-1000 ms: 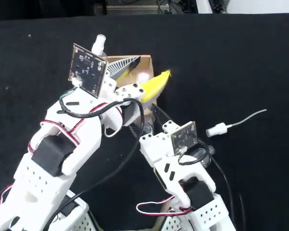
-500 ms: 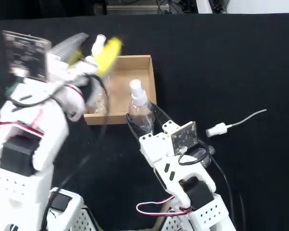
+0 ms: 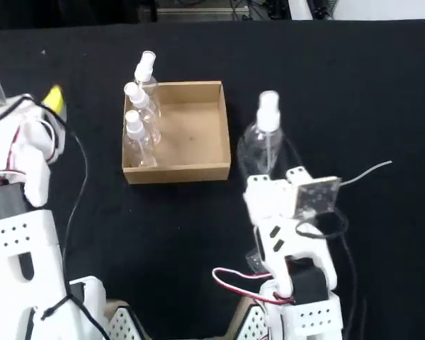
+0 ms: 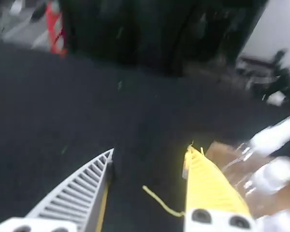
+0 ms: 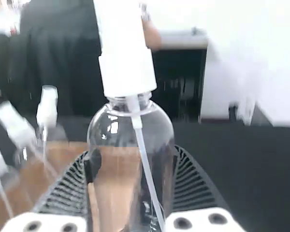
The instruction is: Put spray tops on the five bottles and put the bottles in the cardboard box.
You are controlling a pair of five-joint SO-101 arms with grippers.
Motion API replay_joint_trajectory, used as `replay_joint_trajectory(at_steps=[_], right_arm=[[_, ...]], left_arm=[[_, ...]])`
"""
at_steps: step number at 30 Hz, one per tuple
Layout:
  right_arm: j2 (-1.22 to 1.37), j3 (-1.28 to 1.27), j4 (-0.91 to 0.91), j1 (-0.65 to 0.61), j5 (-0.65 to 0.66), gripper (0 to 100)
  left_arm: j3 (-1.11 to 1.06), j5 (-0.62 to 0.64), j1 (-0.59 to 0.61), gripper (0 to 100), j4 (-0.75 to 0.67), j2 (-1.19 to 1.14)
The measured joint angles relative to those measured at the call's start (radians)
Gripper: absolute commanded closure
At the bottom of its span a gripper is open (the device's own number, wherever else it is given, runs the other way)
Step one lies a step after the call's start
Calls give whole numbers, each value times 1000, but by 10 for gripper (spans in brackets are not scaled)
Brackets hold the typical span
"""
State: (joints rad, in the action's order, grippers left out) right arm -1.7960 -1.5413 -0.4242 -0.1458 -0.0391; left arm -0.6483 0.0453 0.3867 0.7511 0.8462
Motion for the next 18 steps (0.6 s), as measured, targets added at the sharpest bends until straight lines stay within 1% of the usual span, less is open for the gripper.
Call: replay_joint_trajectory(at_steps=[2, 7, 13, 16, 18], right_arm=[[0, 17, 52, 2, 0, 988], [26, 31, 213, 3, 0, 988], [328, 114, 379, 3, 0, 986], [505, 163, 459, -54, 0, 986], [618, 175, 512, -84, 0, 986]], left_arm=[[-92, 0, 14, 798, -63, 0], [-331, 0, 17, 798, -275, -2], [-606, 0, 18, 798, -569, -3], [-703, 0, 23, 798, -698, -3], [-733, 0, 23, 798, -738, -3]])
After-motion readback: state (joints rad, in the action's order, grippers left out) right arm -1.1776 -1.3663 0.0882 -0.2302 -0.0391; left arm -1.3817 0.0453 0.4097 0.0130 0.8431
